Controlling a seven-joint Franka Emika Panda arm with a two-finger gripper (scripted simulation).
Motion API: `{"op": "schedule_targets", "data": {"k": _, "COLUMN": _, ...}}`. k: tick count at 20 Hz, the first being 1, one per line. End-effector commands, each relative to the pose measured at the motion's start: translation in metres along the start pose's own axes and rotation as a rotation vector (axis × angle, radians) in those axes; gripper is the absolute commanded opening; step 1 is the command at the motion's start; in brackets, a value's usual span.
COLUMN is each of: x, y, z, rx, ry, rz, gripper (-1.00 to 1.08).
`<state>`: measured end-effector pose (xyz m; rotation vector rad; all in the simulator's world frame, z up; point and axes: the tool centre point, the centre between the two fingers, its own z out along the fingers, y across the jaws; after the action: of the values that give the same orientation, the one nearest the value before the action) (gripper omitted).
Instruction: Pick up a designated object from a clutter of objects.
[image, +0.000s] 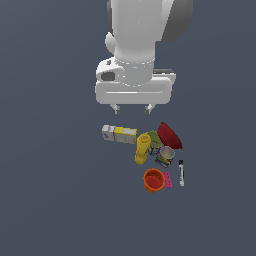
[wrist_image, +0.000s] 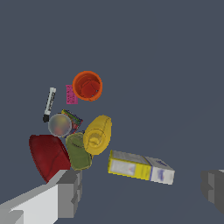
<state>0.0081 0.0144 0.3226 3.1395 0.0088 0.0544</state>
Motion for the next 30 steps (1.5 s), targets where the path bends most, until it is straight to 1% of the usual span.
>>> {"op": "schedule_targets", "data": {"k": 1, "x": 0.0, "y": 0.0, "z": 0.0, "rx": 0.0, "ry": 0.0, "rz": 0.0, "gripper": 1.0}}
{"op": "schedule_targets", "data": {"k": 9, "x": 0.007, "y": -0.011, "z": 0.002, "rx": 0.021, "ry": -0.003, "rz": -0.027, "gripper": 1.0}}
{"op": "schedule_targets", "data": {"k": 18, "x": 0.006, "y": -0.01, "z": 0.005, "rx": 0.021, "ry": -0.003, "rz": -0.045, "gripper": 1.0}}
{"op": "schedule_targets", "data": {"k": 24, "x": 0.003, "y": -0.007, "z": 0.015, "rx": 0.02, "ry": -0.004, "rz": -0.102, "gripper": 1.0}}
{"op": "schedule_targets", "data": {"k": 30, "x": -0.001, "y": -0.001, "z": 0.031, "rx": 0.019, "ry": -0.005, "rz": -0.196, "gripper": 1.0}}
